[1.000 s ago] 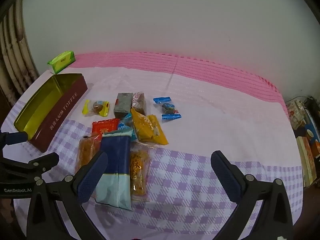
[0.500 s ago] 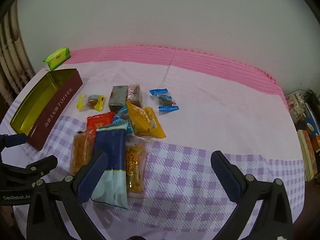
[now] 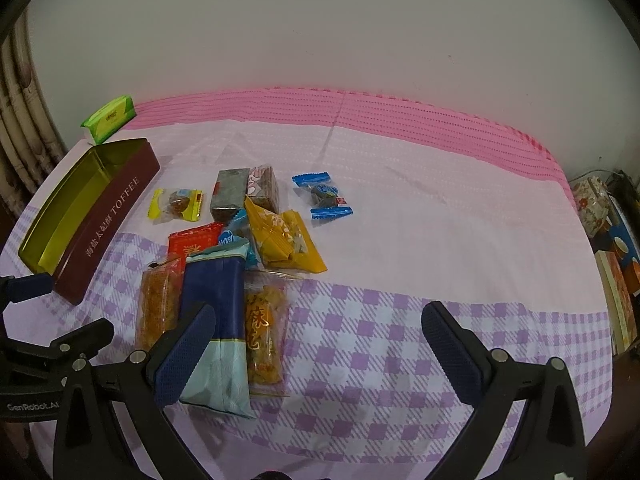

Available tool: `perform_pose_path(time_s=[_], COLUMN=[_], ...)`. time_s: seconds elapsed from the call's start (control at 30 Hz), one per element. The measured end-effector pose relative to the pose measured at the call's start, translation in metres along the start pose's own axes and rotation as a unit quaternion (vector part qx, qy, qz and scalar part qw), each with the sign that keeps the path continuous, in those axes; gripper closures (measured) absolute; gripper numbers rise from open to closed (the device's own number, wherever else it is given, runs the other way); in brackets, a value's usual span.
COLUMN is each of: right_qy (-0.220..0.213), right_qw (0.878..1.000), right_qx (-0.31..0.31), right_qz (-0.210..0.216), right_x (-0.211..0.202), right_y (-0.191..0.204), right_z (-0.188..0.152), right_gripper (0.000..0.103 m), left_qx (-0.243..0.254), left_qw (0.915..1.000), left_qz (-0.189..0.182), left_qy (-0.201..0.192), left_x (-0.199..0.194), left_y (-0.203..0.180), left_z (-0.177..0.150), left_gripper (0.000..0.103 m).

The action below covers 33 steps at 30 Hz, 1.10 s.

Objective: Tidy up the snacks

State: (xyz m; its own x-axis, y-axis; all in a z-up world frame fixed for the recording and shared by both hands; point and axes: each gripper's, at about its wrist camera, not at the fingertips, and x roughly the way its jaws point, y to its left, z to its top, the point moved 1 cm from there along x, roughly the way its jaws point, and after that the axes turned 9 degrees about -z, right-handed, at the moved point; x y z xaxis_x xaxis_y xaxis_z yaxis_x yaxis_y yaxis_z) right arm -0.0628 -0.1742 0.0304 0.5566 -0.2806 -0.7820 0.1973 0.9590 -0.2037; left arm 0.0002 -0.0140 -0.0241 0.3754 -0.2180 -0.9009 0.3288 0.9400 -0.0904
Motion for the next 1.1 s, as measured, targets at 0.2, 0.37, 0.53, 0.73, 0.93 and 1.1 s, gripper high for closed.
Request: perform_pose_path(time_s=[0.2,0.37,0.53,0.73,0.93,1.1], right_qy=[0.002,0.003,0.004,0.004,0.005,0.006], right_qw=[1.000,1.000,1.000,1.000,1.000,1.000], right_qx=[-0.002,-0.001,0.000,-0.002,-0.001,0.001], right_qz=[-0.001,-0.004,-0.003,-0.002,-0.002,0.000], right_x=[0.0013,0.0015,0.0025,0.0029,0.0030,0.0039], right_y=[0.0004,-0.0003,-0.0013,-0.0009,-0.0006,-0.0011], right_z=[-0.0009,-0.0005,-0.0003,-0.0009,-0.0013,-0.0016], right_gripper=[0.002,0.002,0.002,0.003,0.004,0.004], left_qx=[-0.004,-0.005,-0.005,-0.005,-0.005,-0.006], left_qw=[1.0000,1.0000,1.0000,1.0000,1.0000,1.0000], left_qz=[-0.001,-0.001,0.000,0.001,0.001,0.000], left_qy=[0.001,0.000,0.000,-0.001,-0.001,-0.001], left_x=[-0.0010,-0.0016,-0.0016,-0.0018,-0.0015,-0.0019], left_y=[0.0021,0.0048,0.0053,0.0063,0.0059,0.0081], left_z=[0.0013,0.0016,0.0015,0.0011,0.0013,0.0013], left_gripper=[0.007,0.007,0.007,0.007,0.007,0.007])
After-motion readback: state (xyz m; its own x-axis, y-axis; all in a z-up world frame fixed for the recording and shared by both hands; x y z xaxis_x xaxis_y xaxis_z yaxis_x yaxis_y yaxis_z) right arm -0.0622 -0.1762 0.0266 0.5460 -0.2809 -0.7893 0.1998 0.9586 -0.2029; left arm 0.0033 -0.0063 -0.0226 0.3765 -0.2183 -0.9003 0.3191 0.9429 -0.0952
